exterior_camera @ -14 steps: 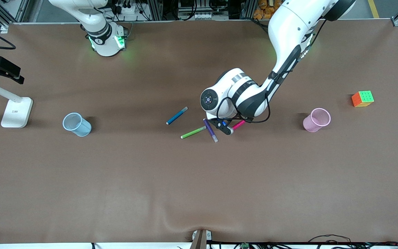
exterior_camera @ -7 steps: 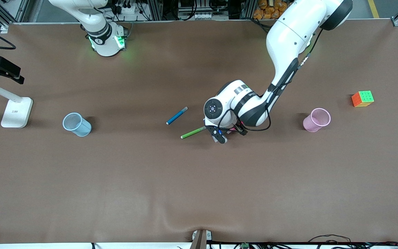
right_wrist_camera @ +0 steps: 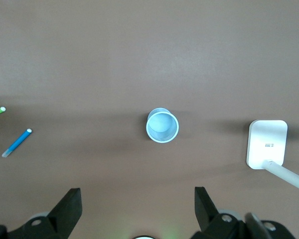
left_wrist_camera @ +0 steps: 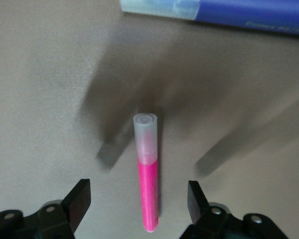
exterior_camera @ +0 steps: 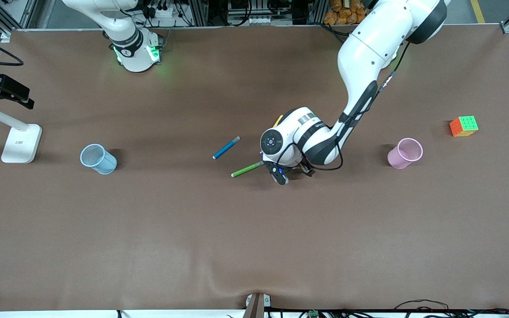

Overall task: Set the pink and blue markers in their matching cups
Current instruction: 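Lower the left gripper and close it on the pink marker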

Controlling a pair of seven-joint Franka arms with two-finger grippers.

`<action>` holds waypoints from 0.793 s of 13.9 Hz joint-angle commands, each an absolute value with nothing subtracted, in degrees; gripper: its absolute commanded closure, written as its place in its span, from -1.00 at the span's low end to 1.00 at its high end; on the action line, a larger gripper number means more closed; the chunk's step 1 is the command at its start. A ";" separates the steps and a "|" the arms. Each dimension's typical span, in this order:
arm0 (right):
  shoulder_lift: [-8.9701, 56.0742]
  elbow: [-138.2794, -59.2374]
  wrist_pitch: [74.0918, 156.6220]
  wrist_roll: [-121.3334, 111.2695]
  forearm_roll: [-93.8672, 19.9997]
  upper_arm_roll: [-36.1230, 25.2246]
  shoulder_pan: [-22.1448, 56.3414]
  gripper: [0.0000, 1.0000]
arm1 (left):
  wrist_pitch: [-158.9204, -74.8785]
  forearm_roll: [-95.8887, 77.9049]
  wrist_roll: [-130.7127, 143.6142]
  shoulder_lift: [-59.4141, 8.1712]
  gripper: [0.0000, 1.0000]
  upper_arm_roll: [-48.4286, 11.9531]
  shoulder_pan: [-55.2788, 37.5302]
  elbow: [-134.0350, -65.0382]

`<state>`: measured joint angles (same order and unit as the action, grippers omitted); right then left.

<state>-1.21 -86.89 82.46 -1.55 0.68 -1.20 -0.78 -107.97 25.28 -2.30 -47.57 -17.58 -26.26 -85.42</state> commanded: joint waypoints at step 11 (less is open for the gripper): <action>8.44 -84.99 83.32 -1.15 5.98 -1.14 2.99 -1.00 | -109.51 26.28 -2.20 -50.62 -0.36 -17.40 -28.04 -80.86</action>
